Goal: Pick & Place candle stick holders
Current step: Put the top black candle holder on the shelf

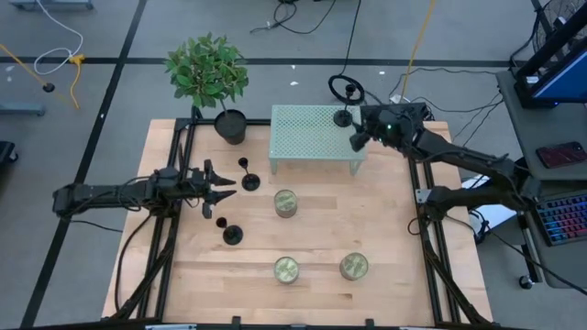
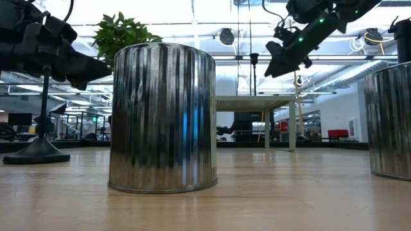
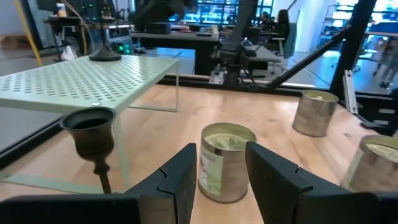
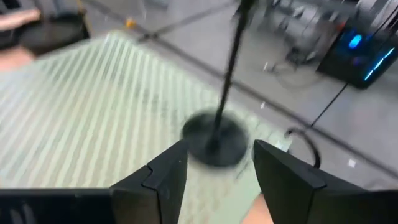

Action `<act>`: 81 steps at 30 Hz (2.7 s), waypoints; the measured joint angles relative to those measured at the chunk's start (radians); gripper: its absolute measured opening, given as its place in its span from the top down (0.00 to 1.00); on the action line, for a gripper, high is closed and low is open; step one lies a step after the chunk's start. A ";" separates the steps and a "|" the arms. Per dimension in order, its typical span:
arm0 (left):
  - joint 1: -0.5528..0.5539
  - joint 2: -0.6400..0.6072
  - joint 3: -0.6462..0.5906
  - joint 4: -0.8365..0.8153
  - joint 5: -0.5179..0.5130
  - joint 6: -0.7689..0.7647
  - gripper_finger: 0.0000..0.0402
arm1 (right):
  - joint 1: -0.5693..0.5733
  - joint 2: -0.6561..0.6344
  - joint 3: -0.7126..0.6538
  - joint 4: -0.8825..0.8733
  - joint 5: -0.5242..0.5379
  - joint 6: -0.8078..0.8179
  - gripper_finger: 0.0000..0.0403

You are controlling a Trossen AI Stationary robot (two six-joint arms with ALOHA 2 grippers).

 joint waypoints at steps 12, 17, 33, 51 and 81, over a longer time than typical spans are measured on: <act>-0.090 0.185 0.000 0.043 -0.320 -0.051 0.64 | 0.226 0.004 -0.137 -0.116 0.008 0.165 0.59; -0.090 0.313 0.000 0.185 -0.372 -0.056 0.64 | 0.299 0.000 -0.238 0.083 0.008 0.134 0.59; -0.087 0.690 0.001 0.523 -0.560 -0.071 0.64 | 0.321 -0.116 -0.277 0.191 -0.001 -0.035 0.59; -0.021 0.976 0.121 0.575 -0.577 -0.164 0.67 | 0.320 -0.131 -0.325 0.205 0.000 -0.053 0.59; -0.219 0.731 0.279 0.363 -0.553 -0.128 0.97 | 0.320 -0.305 -0.438 0.288 -0.002 -0.085 0.59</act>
